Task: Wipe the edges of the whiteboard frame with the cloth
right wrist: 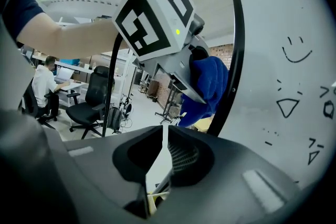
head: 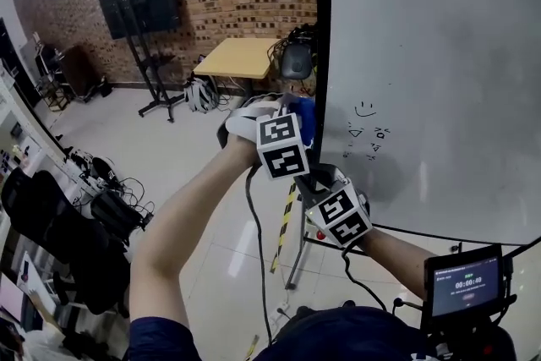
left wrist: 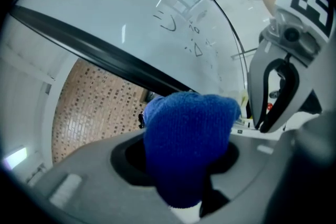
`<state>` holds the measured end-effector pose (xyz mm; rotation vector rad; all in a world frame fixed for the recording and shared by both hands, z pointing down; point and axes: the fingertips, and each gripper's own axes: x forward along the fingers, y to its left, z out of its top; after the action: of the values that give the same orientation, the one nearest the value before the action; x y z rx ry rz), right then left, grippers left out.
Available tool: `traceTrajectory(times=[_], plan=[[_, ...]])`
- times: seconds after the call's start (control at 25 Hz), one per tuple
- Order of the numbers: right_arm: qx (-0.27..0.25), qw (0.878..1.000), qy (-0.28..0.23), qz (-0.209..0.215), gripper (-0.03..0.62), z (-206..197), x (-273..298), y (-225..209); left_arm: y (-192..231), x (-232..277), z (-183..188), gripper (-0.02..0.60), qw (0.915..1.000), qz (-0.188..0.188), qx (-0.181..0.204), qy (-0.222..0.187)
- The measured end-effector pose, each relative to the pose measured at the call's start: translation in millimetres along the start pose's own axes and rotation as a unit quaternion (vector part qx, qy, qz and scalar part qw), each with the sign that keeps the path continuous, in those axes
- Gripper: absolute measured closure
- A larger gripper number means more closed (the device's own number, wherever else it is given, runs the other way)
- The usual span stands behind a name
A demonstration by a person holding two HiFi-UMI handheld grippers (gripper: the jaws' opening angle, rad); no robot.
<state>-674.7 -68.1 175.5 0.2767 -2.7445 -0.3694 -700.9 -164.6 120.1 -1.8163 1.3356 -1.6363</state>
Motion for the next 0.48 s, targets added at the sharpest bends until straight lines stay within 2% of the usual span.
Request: traceTrajectory(times=[0.36, 0.48], plan=[[-0.033, 0.999, -0.023, -0.003, 0.580, 32.2, -1.8, -22.5, 43.7, -15.4, 11.3, 0.374, 0.9999, 0.012, -0.007, -0.002], [-0.026, 1.000, -0.010, 0.014, 0.583, 33.4, -5.2, -24.0, 53.7, -22.0, 13.7, 0.374, 0.9997, 0.021, -0.008, -0.003]])
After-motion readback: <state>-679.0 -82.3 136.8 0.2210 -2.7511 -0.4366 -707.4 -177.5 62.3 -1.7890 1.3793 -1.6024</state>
